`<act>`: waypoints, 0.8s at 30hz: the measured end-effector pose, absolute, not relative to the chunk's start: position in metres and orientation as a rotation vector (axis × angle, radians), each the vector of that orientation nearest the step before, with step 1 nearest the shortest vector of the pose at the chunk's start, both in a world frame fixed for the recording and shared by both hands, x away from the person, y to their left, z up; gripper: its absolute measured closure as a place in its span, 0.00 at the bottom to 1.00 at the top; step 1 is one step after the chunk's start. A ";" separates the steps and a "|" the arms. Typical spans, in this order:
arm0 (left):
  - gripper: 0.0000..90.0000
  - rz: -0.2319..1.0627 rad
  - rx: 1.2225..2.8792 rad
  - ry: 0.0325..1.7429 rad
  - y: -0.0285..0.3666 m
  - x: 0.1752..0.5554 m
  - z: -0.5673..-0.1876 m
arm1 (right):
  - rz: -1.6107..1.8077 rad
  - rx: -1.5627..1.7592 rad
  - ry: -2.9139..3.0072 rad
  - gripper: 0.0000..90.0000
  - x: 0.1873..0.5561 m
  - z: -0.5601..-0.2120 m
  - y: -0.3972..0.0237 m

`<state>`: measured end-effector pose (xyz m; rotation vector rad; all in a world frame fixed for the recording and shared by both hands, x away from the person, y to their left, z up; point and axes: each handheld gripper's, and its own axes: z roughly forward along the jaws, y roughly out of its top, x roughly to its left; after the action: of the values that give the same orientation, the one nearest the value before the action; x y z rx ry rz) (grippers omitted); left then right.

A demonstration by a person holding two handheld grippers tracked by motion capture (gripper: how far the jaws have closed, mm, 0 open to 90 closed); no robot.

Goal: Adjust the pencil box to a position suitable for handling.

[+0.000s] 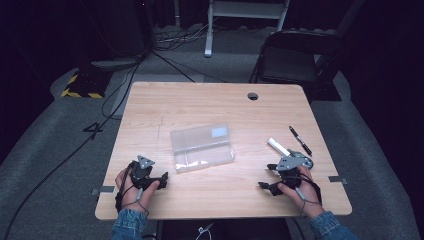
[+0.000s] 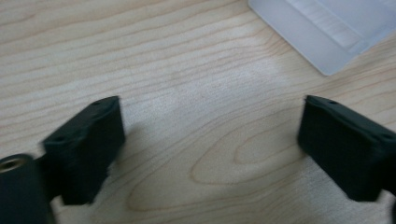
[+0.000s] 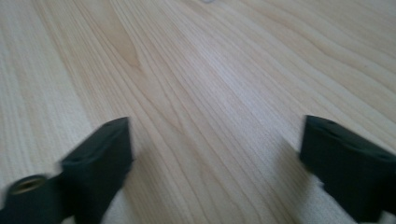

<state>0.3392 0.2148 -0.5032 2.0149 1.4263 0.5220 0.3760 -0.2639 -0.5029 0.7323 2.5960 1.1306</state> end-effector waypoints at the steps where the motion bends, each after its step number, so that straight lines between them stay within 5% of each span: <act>1: 0.18 0.519 2.008 1.422 0.216 0.339 -0.502 | 1.131 0.732 2.596 0.24 0.376 -0.503 -0.264; 24: 0.28 0.458 1.913 1.361 0.204 0.365 -0.470 | 1.184 0.856 2.503 0.24 0.343 -0.484 -0.293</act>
<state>0.3651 0.2044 -0.4695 1.9135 1.3610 0.4576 0.3431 -0.2931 -0.4841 0.8560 2.5028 1.1843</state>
